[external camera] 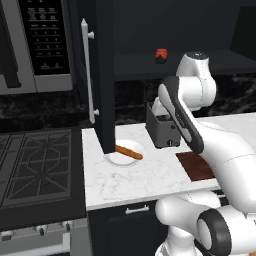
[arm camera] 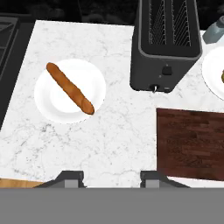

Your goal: From the different types of pastries on the counter, select a croissant and place it on the cutting board. Then retrieve a jar of jam from the cabinet and place it alongside the croissant on the cutting board.

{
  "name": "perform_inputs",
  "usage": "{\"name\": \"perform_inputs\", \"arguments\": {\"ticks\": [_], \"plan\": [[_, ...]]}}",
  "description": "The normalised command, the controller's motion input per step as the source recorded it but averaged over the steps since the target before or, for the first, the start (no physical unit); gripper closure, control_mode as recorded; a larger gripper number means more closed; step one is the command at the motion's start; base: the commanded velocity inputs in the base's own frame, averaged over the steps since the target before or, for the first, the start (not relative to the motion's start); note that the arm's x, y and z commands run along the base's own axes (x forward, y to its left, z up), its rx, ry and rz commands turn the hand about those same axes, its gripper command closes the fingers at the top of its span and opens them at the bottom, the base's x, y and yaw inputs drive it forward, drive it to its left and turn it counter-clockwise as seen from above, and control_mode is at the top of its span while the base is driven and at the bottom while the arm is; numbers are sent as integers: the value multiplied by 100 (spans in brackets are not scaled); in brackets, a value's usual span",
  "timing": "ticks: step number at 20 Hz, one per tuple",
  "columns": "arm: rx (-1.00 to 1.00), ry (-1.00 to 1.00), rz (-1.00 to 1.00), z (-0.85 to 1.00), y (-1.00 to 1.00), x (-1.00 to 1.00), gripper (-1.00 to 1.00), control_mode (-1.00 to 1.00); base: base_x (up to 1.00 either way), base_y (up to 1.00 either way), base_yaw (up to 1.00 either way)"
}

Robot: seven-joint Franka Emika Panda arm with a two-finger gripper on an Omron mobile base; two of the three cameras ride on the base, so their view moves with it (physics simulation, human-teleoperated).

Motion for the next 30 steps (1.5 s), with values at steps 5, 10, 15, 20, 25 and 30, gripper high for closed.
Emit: {"name": "perform_inputs", "arguments": {"ticks": [5, 10, 15, 20, 25, 30], "plan": [[0, -6, -8, 12, 0, 16, -100, -100, 0, 0, 0], [0, -15, -12, 36, 0, 9, -100, -100, 0, 0, 0], [0, -14, -1, 54, -6, 3, -100, -100, 0, 0, 0], [0, -20, 0, 49, -10, 2, -100, -100, 0, 0, 0], [0, -22, 0, 45, 0, 18, -100, -100, 0, 0, 0], [0, -16, 0, 43, -10, 31, -100, -100, 0, 0, 0]]}}
